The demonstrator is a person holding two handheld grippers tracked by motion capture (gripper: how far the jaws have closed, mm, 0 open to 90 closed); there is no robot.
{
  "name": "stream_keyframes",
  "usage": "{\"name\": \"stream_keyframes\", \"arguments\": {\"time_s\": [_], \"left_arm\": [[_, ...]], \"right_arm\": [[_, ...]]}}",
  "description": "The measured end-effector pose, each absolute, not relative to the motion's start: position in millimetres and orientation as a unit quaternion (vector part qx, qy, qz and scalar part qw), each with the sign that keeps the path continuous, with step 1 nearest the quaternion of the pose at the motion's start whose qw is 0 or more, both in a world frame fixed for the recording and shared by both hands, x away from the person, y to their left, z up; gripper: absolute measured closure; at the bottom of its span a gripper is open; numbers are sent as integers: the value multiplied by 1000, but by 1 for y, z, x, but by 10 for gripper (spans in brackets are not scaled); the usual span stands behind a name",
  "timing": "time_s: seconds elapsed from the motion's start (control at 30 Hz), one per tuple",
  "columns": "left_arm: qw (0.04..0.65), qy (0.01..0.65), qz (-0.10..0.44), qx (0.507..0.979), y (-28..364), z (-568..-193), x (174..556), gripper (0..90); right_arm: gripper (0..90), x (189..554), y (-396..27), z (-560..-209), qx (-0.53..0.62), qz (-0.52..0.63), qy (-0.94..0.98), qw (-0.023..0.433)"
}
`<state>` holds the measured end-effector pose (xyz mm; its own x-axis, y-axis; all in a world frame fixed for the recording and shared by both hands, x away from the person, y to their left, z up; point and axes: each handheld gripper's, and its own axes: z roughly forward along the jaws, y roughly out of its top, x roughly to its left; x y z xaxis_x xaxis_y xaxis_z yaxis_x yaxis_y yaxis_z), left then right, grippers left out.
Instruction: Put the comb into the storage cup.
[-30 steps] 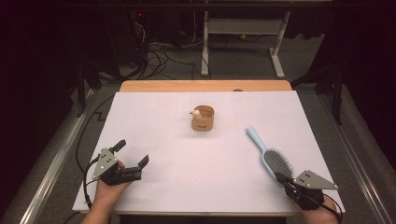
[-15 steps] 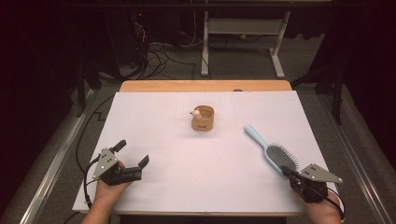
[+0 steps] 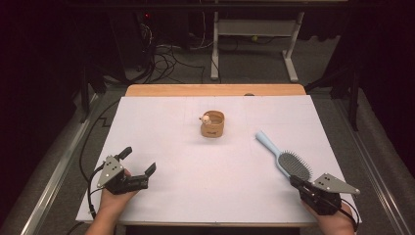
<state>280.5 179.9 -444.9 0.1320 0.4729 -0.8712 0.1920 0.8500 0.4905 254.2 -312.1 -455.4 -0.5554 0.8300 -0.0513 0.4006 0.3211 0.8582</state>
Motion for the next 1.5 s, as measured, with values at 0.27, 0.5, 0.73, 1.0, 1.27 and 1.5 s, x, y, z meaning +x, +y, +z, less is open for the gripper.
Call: {"name": "stream_keyframes", "arguments": {"time_s": [0.27,0.5,0.73,1.0,1.27,1.5], "left_arm": [[706,654,95,256,179,-445,280,2],[707,651,96,259,179,-445,280,2],[706,652,96,258,179,-445,280,2],[707,648,101,266,179,-448,280,2],[707,652,98,256,184,-446,280,2],[708,653,94,253,184,-445,279,2]], "right_arm": [[533,255,-302,-458,394,448,775,210],[239,254,-296,-458,385,463,774,197],[59,254,-293,-457,385,467,772,193],[2,256,-288,-447,388,450,776,210],[2,274,-298,-437,412,395,794,210],[2,285,-306,-420,412,358,813,203]]}}
